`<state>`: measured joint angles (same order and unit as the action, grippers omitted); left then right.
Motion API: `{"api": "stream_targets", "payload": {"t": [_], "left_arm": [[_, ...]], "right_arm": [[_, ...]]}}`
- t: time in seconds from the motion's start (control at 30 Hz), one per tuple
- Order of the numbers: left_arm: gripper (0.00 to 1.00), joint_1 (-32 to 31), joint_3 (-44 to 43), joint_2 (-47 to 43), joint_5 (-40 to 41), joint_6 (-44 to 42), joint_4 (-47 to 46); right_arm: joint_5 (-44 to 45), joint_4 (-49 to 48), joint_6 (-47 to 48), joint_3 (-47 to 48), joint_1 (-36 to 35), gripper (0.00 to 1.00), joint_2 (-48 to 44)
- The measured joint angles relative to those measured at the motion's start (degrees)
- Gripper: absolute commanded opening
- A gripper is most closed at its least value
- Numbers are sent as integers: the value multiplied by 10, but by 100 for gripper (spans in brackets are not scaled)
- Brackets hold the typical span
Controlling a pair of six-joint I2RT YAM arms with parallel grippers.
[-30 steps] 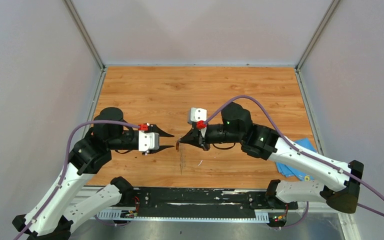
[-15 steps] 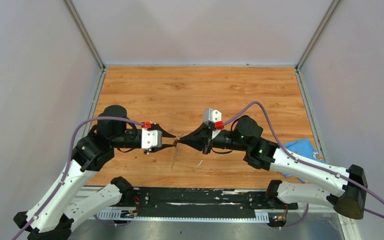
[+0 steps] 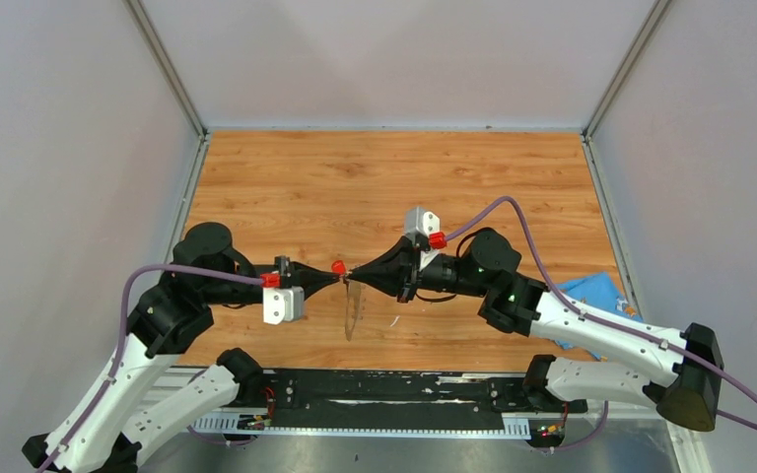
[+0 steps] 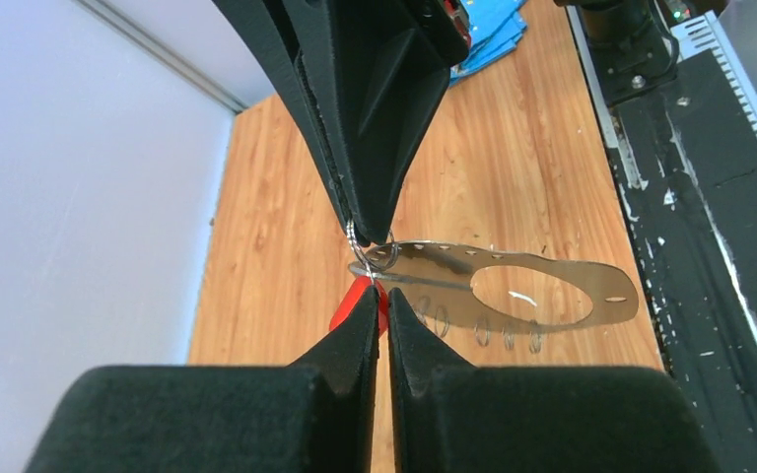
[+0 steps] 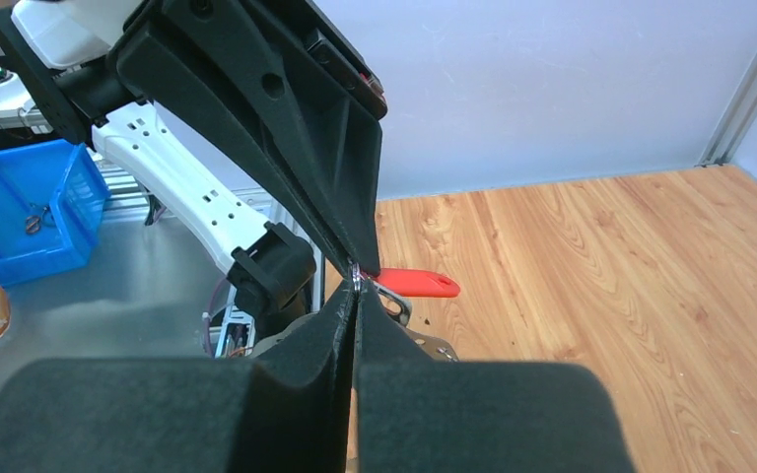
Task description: Put the keys on the keyring
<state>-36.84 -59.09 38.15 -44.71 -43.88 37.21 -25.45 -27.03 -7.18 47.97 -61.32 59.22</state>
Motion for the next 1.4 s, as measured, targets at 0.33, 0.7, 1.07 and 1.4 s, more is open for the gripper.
{"api": "stream_targets", "payload": {"t": [0.33, 0.7, 1.07, 1.4], "left_arm": [[19, 0, 23, -11, -9, -40, -6], [38, -1, 22, -20, -10, -3, -7], [34, -2, -12, 6, 27, 144, -25], [6, -2, -24, 53, -3, 213, -25]], "right_arm": [[0, -42, -42, -5, 0, 0, 15], [6, -47, -48, -8, 0, 0, 15], [1, -47, -27, -15, 0, 0, 10], [-14, -30, -3, -14, 1, 0, 6]]}}
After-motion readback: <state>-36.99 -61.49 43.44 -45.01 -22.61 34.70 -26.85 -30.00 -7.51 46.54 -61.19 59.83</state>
